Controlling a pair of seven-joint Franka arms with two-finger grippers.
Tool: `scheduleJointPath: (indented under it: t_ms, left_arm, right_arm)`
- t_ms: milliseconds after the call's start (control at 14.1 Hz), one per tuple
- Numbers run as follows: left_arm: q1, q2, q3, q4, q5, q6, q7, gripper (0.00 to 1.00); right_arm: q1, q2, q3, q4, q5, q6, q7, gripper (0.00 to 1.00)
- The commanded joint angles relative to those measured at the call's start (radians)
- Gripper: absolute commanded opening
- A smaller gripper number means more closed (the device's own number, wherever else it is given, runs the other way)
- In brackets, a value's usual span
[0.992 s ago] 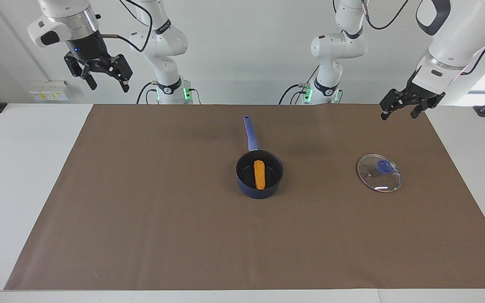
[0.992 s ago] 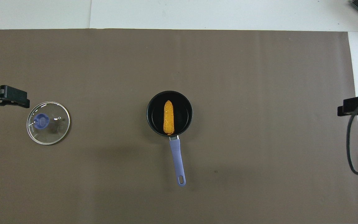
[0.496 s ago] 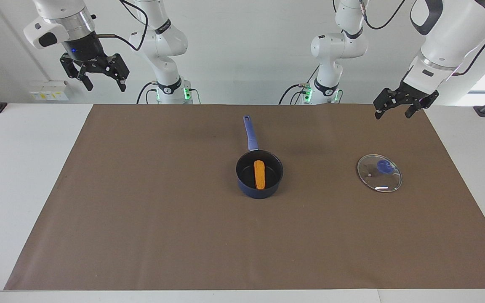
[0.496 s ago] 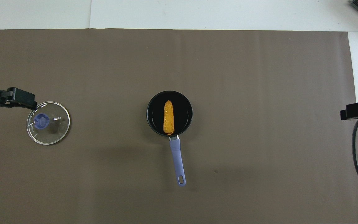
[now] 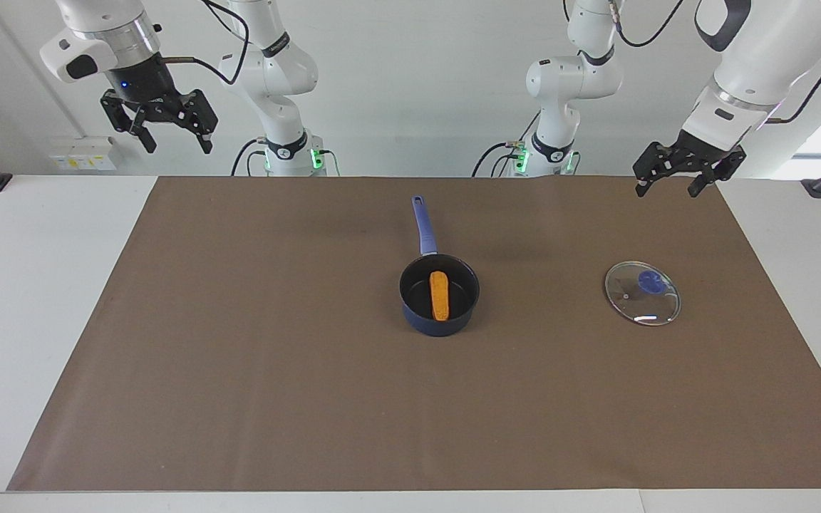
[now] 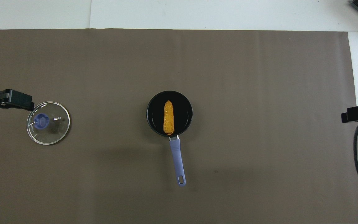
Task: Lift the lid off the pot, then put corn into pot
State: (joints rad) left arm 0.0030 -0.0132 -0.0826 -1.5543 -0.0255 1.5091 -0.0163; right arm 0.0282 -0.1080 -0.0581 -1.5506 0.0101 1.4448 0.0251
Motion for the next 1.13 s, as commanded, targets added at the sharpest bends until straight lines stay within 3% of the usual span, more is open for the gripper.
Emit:
scheduleJointPath:
  t_ms: [0,1063]
  left_arm:
    - [-0.008,0.004,0.012,0.039,-0.020,-0.047,0.015,1.00]
    - [-0.003,-0.005,0.018,0.030,-0.010,-0.038,0.016,1.00]
  right_arm:
    - [-0.013,-0.032,0.008,-0.045,-0.018,0.035,-0.036,1.00]
    - [-0.013,-0.032,0.008,-0.043,-0.021,0.020,-0.036,1.00]
